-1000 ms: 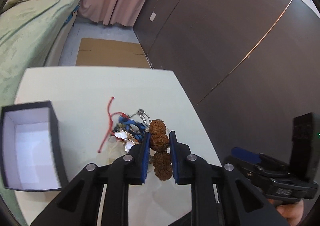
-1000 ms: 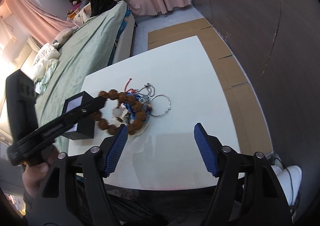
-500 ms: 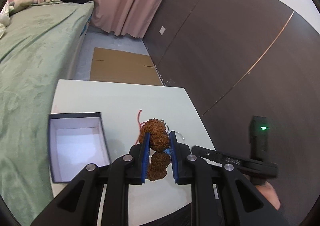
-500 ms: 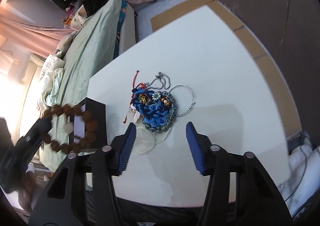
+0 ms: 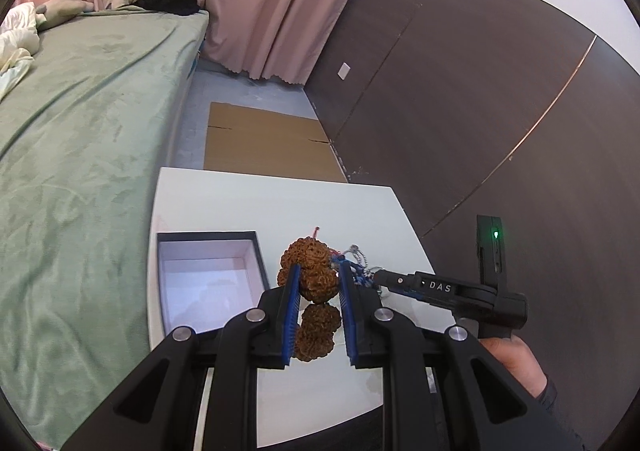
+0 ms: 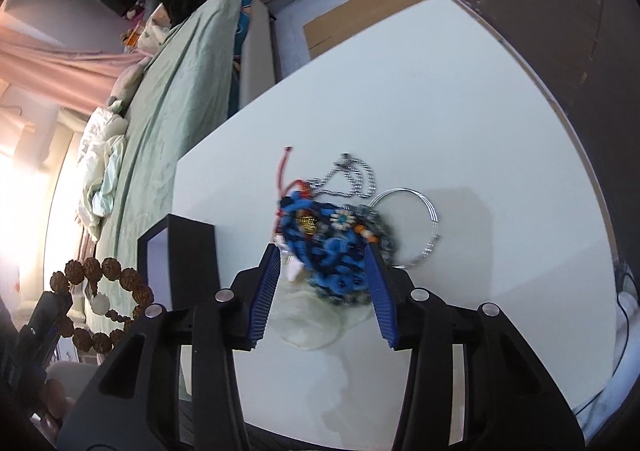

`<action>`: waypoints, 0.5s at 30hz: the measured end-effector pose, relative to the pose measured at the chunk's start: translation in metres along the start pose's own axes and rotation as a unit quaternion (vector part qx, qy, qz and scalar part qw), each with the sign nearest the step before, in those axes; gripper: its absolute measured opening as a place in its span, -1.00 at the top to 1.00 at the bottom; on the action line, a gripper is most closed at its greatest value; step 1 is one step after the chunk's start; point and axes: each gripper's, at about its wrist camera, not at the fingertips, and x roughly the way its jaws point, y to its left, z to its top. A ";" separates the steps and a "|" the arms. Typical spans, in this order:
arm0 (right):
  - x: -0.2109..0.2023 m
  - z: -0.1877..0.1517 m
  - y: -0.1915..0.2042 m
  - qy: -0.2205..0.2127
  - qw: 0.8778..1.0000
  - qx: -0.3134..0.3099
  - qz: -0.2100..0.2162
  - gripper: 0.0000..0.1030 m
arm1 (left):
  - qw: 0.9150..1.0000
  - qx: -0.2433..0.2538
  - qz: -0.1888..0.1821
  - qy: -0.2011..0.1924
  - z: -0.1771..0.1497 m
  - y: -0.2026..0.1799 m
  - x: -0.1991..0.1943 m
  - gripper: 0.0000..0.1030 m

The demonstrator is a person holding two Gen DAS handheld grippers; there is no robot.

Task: Organize jewelry
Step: 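Lift the brown bracelet with the left gripper while the right gripper grasps the blue piece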

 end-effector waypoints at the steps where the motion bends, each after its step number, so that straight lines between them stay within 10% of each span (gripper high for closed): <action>1: 0.002 0.001 0.003 0.002 1.000 -0.005 0.000 0.13 | 1.000 -0.001 0.002 -0.001 0.001 0.002 -0.002 0.67; 7: 0.027 0.001 0.018 0.035 0.999 -0.034 -0.022 0.15 | 1.000 -0.004 0.010 -0.001 0.001 0.007 -0.009 0.67; 11: 0.022 0.001 0.013 0.031 0.999 -0.026 -0.013 0.93 | 1.000 -0.004 0.013 -0.002 0.001 0.009 -0.013 0.67; 15: 0.011 0.000 0.015 0.021 0.999 -0.034 -0.001 0.97 | 1.000 -0.007 0.013 -0.002 0.003 0.010 -0.013 0.67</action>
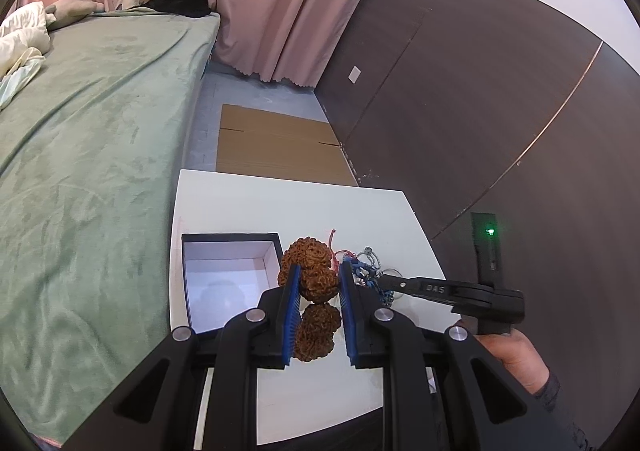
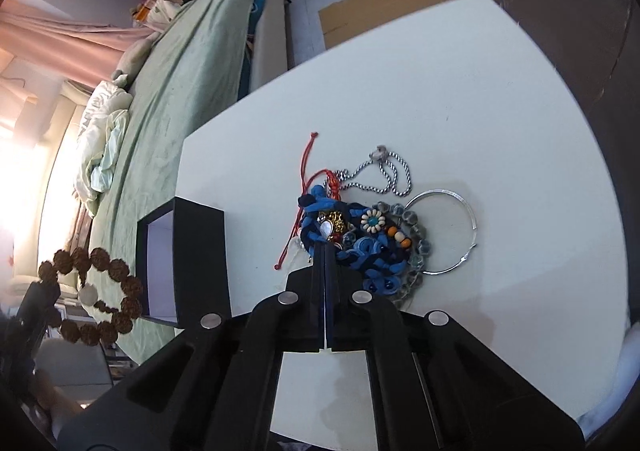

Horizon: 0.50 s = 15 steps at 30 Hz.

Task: Organize jewelry
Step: 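Lift the brown bracelet with the left gripper while the right gripper grasps the blue piece, then drop the brown bracelet into the black box with the left gripper while the right carries the blue piece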

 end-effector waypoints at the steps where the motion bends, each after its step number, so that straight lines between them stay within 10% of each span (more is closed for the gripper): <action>1: -0.003 0.000 -0.001 -0.002 1.000 0.001 0.005 0.97 | 1.000 -0.001 -0.001 0.000 0.000 0.000 0.001 0.67; 7: -0.008 0.004 0.013 -0.006 0.999 -0.031 -0.039 0.93 | 1.000 -0.001 -0.005 0.004 0.001 0.002 0.004 0.67; 10: 0.003 0.007 0.017 0.017 0.998 -0.038 -0.053 0.19 | 1.000 -0.002 -0.006 0.005 0.000 0.004 0.004 0.67; 15: 0.012 0.009 0.019 0.019 0.997 -0.047 -0.050 0.18 | 1.000 -0.006 -0.001 0.004 0.002 0.010 0.002 0.67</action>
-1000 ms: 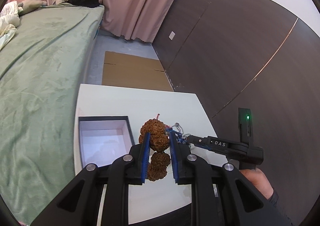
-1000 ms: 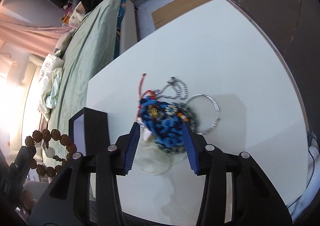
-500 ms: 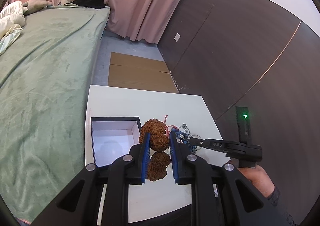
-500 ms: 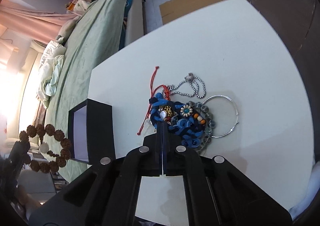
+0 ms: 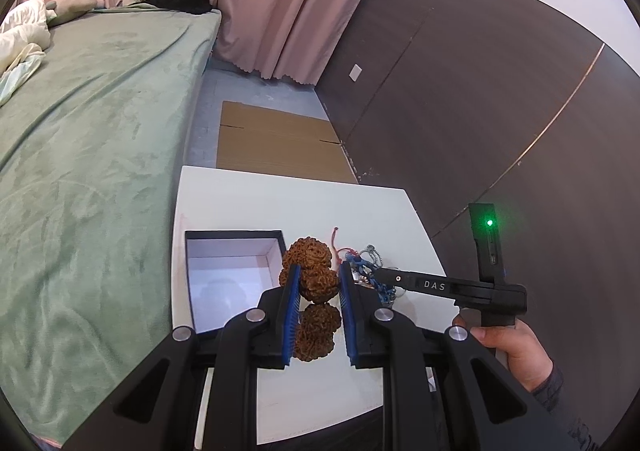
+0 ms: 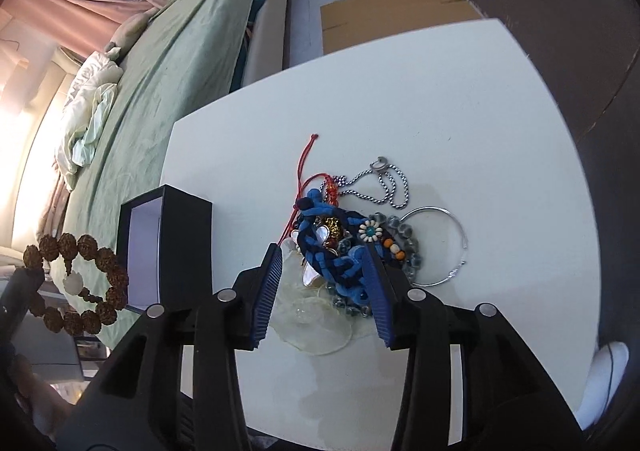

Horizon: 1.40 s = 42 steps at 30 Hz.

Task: Organize jewelry
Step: 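Drop the brown bracelet into the black box with the left gripper while the right carries the blue piece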

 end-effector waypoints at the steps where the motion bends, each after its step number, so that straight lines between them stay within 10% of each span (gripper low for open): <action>1: 0.005 0.001 0.000 0.004 1.000 -0.003 -0.003 0.19 | 1.000 -0.003 0.001 0.000 0.000 0.003 0.000 0.67; 6: 0.021 0.001 0.000 0.019 0.999 -0.012 -0.031 0.79 | 1.000 -0.012 0.004 0.001 -0.003 0.009 0.000 0.67; 27: -0.064 0.003 0.036 -0.037 0.996 -0.023 0.080 0.81 | 0.999 -0.027 0.024 0.017 0.008 0.026 0.033 0.64; 30: -0.068 0.003 0.053 -0.037 0.994 -0.034 0.096 0.81 | 0.999 -0.039 0.035 0.010 0.010 0.031 0.033 -0.08; 42: -0.039 -0.003 0.127 -0.004 0.986 -0.071 0.148 0.81 | 0.996 -0.058 0.068 -0.026 0.001 0.060 -0.006 -0.55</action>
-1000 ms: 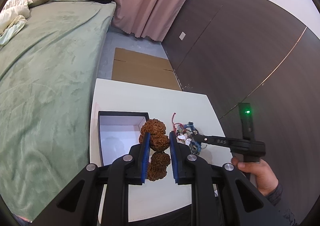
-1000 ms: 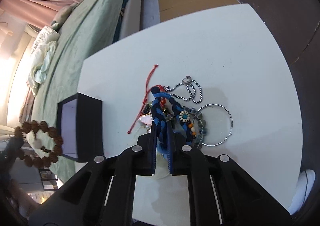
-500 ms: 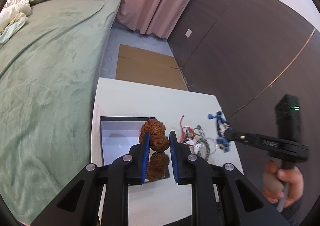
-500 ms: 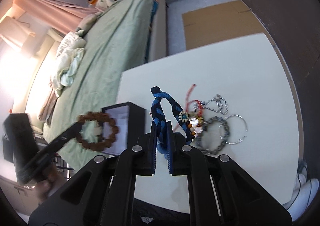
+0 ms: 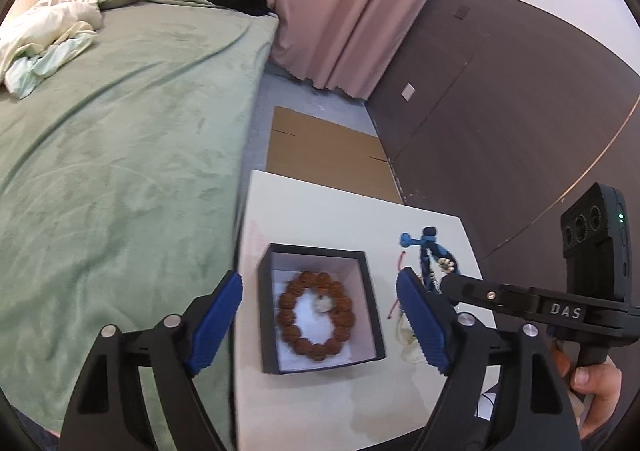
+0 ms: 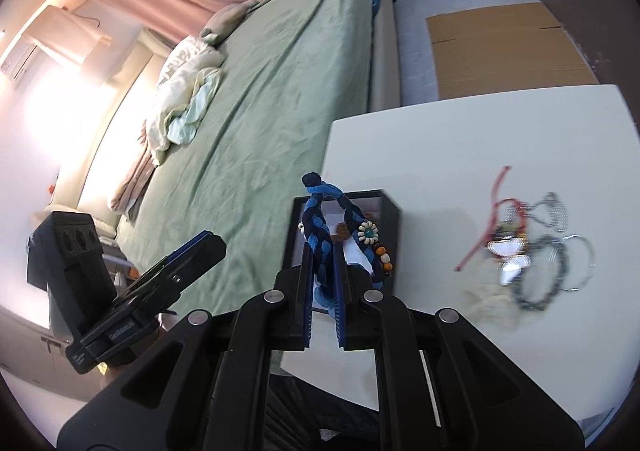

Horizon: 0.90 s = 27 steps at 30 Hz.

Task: Organize jewelry
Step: 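Drop the brown bracelet into the black box with the left gripper while the right carries the blue piece, then lower the blue beaded piece into the black box and open the right gripper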

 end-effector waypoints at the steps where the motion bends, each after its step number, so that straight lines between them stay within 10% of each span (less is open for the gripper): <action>1: 0.003 -0.001 0.002 0.002 1.000 -0.001 0.002 0.81 | 1.000 -0.002 0.004 -0.002 0.000 0.004 -0.004 -0.59; 4: 0.019 -0.001 0.013 0.014 1.000 -0.009 0.011 0.68 | 1.000 -0.005 0.013 -0.010 -0.001 0.011 -0.010 -0.78; 7: 0.033 -0.002 0.012 0.029 1.000 -0.002 0.010 -0.16 | 1.000 -0.011 0.019 -0.011 -0.001 0.019 -0.014 -0.83; 9: 0.029 -0.002 0.009 0.010 1.000 0.000 -0.004 -0.28 | 1.000 -0.014 0.021 -0.009 -0.001 0.021 -0.016 -0.83; 27: -0.049 -0.038 -0.074 -0.054 0.994 0.071 -0.056 -0.29 | 0.999 0.034 -0.034 0.020 -0.017 -0.040 0.009 -0.82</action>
